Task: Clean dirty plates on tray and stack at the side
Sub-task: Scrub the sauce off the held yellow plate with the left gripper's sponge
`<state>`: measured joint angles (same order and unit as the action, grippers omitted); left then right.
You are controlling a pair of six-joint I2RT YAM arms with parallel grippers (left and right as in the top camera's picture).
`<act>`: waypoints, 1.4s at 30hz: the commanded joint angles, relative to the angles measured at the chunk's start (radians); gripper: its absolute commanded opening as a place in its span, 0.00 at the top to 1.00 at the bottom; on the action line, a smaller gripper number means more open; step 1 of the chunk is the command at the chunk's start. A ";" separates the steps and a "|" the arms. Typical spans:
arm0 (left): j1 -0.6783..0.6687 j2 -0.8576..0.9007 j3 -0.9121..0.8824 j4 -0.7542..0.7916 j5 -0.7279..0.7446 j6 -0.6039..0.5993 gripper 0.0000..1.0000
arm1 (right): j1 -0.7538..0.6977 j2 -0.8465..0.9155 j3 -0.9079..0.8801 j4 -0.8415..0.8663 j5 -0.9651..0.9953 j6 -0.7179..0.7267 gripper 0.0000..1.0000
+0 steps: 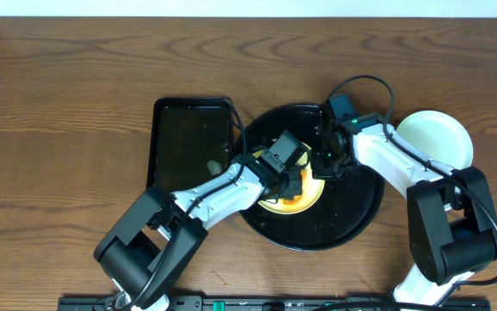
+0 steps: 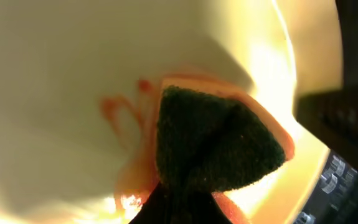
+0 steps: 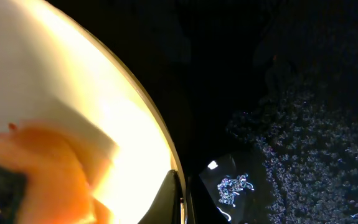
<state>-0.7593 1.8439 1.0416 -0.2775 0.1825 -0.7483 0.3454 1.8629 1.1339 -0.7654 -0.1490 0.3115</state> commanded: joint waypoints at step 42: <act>0.196 -0.183 0.009 -0.210 -0.053 0.213 0.92 | 0.010 -0.004 -0.018 -0.009 0.002 0.013 0.99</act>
<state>-0.5449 1.6241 1.0664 -0.4992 0.0765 -0.5243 0.3466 1.8629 1.1328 -0.7643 -0.1677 0.3222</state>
